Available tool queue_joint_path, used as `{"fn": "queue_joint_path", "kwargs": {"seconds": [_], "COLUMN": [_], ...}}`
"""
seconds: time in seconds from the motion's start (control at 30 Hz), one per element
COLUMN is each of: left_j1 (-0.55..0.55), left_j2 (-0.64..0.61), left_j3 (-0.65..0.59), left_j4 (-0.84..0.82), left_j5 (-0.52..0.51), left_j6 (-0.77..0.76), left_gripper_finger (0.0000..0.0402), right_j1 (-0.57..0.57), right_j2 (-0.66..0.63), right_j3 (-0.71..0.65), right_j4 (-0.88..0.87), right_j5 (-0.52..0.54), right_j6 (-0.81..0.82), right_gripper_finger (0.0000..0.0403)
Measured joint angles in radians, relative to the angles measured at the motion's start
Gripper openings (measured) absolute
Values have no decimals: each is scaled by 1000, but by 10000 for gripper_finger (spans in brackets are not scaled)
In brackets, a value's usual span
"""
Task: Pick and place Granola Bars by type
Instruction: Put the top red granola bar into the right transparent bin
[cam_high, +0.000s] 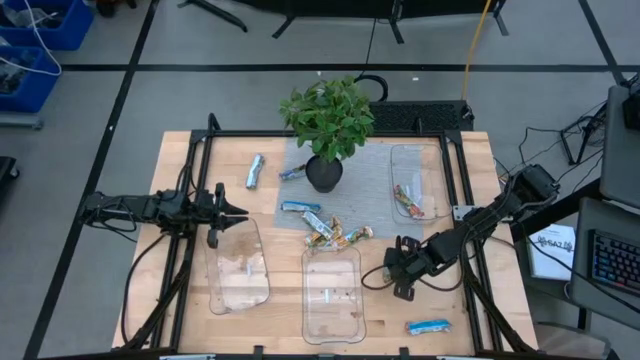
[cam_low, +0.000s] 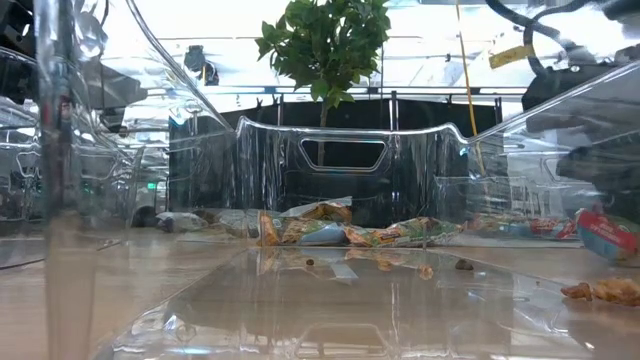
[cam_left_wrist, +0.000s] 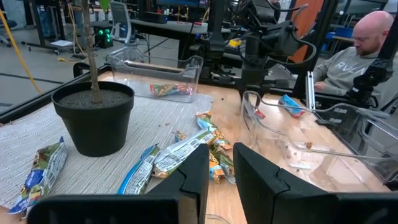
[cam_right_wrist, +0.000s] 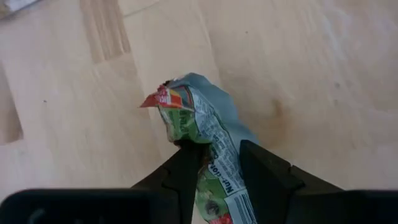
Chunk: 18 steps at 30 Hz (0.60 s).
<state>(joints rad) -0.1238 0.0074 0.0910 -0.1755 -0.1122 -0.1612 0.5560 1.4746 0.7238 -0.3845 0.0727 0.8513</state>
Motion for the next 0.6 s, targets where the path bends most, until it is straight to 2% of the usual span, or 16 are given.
{"fn": "queue_joint_path", "kwargs": {"seconds": [0.2, 0.4, 0.6], "left_j1": [0, 0, 0], "left_j2": [0, 0, 0], "left_j3": [0, 0, 0], "left_j4": [1, 1, 1], "left_j5": [2, 2, 2], "left_j6": [0, 0, 0], "left_gripper_finger": [77, 77, 77], "right_j1": [-14, -14, -14], "right_j2": [0, 0, 0], "right_j3": [-16, -16, -17], "right_j4": [37, 50, 60], "right_j5": [0, 7, 33], "right_j6": [32, 16, -8], "right_gripper_finger": [92, 14, 4]}}
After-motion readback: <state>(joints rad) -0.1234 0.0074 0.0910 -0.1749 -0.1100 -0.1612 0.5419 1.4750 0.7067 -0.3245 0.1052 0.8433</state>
